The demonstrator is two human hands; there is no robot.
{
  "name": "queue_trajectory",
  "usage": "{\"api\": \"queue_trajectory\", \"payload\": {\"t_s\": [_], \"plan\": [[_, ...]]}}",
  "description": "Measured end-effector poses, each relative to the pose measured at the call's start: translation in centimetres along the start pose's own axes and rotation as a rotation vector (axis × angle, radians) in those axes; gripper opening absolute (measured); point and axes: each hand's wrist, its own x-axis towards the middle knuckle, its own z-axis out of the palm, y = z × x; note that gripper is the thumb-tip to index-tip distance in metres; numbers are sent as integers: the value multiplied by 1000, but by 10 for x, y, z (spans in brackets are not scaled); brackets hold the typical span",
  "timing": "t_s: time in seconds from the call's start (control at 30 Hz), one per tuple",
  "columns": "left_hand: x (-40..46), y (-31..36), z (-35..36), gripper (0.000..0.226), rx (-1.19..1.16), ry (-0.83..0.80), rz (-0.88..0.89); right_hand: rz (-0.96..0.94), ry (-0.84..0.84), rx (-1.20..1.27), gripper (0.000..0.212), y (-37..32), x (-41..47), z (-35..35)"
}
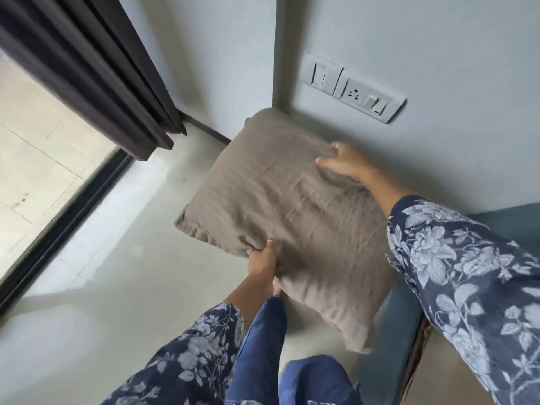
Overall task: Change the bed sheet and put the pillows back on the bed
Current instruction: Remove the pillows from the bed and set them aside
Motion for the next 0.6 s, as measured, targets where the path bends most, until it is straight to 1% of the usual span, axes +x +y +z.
{"api": "queue_trajectory", "payload": {"t_s": [0.1, 0.13, 0.2, 0.23, 0.27, 0.3, 0.33, 0.4, 0.43, 0.47, 0.5, 0.6], "plan": [[9, 7, 15, 64, 234, -90, 4, -25, -224, -209, 84, 10, 3, 43], [9, 9, 22, 75, 266, -109, -15, -14, -258, -248, 91, 14, -3, 58], [10, 11, 29, 107, 331, -108, -33, -25, -236, -293, 97, 23, -13, 83], [6, 15, 32, 115, 355, -103, -39, -46, -207, -294, 96, 28, -14, 89], [10, 14, 34, 111, 388, -88, -47, -66, -184, -283, 94, 32, -17, 91], [12, 15, 36, 101, 431, -71, -46, -81, -166, -267, 92, 36, -18, 90], [11, 17, 37, 95, 467, -36, -34, -102, -151, -260, 90, 38, -18, 90], [6, 21, 42, 100, 617, 54, -30, -124, -137, -246, 85, 42, -22, 85], [-5, 26, 47, 97, 736, 103, -7, -128, -131, -237, 83, 45, -25, 82], [-15, 29, 53, 91, 842, 132, 44, -125, -129, -227, 81, 50, -31, 79], [-25, 31, 58, 87, 919, 133, 151, -124, -125, -224, 80, 54, -38, 75], [-56, 34, 89, 82, 1103, 4, 503, -88, -62, -203, 79, 86, -71, 54]]}}
